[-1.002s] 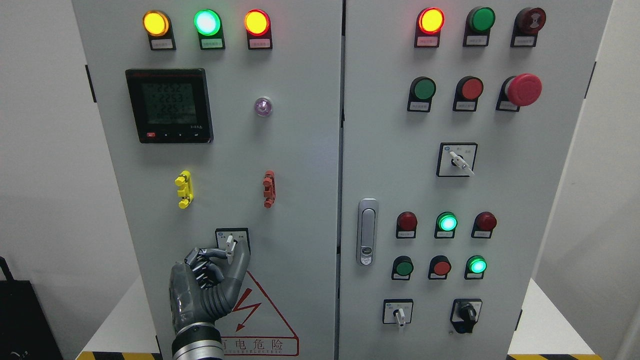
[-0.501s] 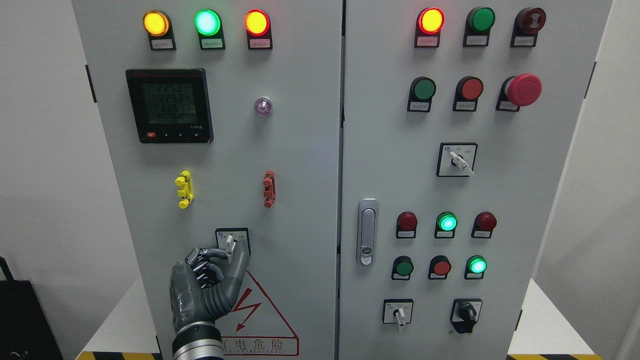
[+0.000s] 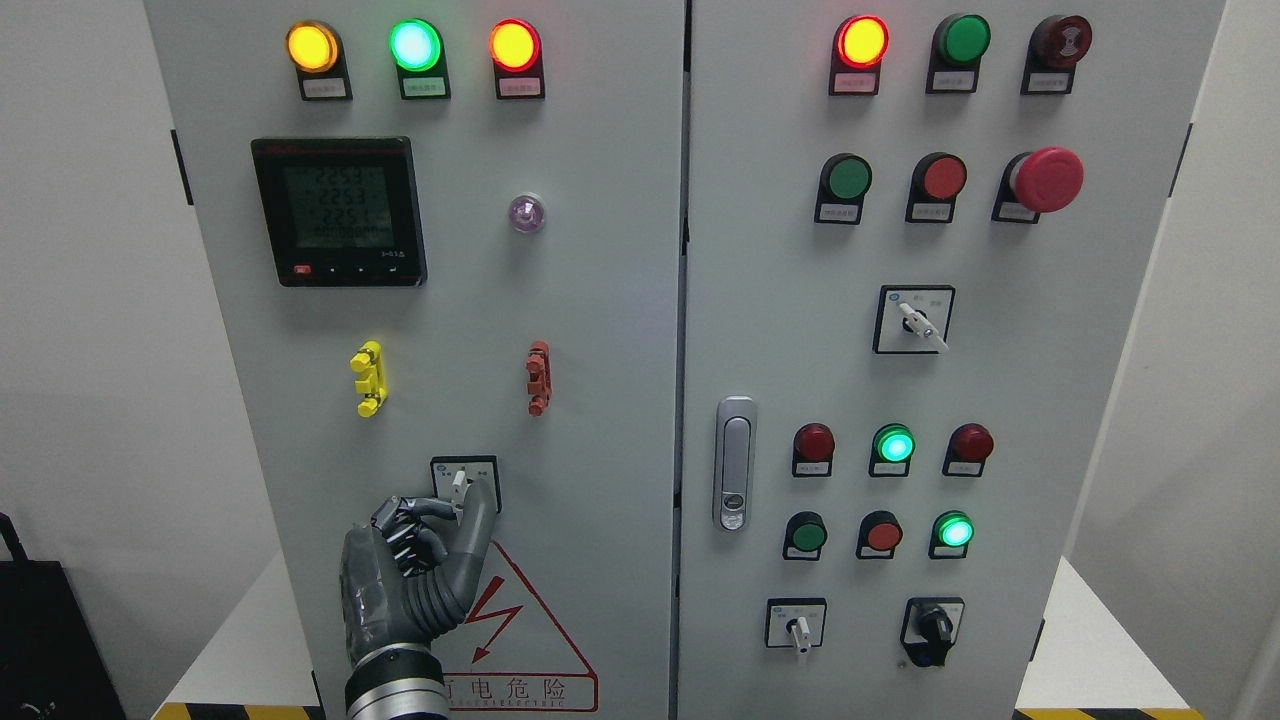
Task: Turn on light switch 1
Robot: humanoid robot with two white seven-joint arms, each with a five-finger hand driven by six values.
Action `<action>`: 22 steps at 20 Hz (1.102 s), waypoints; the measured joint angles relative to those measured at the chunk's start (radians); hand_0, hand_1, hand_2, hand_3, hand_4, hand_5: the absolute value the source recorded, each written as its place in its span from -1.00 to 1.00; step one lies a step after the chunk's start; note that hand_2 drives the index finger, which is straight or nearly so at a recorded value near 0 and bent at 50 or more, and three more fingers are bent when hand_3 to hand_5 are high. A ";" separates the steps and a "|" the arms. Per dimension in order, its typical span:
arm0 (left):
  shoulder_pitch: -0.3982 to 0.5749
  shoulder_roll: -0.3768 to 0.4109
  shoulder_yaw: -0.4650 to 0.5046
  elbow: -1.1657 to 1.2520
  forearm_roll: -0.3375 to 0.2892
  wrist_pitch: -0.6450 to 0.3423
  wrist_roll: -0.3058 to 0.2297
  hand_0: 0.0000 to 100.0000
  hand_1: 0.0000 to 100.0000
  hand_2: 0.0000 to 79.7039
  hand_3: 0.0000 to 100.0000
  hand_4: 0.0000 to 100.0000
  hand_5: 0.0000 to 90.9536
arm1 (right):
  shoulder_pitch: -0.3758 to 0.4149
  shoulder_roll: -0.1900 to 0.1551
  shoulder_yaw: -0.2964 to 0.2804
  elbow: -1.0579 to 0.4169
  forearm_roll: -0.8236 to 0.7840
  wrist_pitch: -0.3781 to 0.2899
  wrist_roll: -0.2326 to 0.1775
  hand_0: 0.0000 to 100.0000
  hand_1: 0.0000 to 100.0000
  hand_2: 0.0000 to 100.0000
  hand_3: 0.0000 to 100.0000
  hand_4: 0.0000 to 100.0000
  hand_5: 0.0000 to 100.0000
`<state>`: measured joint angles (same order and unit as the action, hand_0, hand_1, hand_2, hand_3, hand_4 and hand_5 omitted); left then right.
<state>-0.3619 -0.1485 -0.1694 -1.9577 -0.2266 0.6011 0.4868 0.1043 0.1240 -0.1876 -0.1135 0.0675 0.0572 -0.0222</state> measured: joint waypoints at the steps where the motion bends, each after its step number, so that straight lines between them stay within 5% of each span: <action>1: 0.000 0.000 0.000 0.000 0.000 0.000 0.000 -0.59 0.11 0.51 1.00 0.97 0.86 | 0.000 0.000 0.000 0.000 0.000 0.000 0.000 -1.00 -1.00 -1.00 -1.00 -1.00 -1.00; 22: 0.000 0.000 -0.001 0.000 0.001 0.000 -0.002 -0.46 0.04 0.52 1.00 0.98 0.86 | 0.000 0.000 0.000 0.000 0.000 0.000 0.000 -1.00 -1.00 -1.00 -1.00 -1.00 -1.00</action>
<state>-0.3621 -0.1488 -0.1701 -1.9579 -0.2258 0.6013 0.4846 0.1043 0.1240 -0.1873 -0.1135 0.0675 0.0571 -0.0222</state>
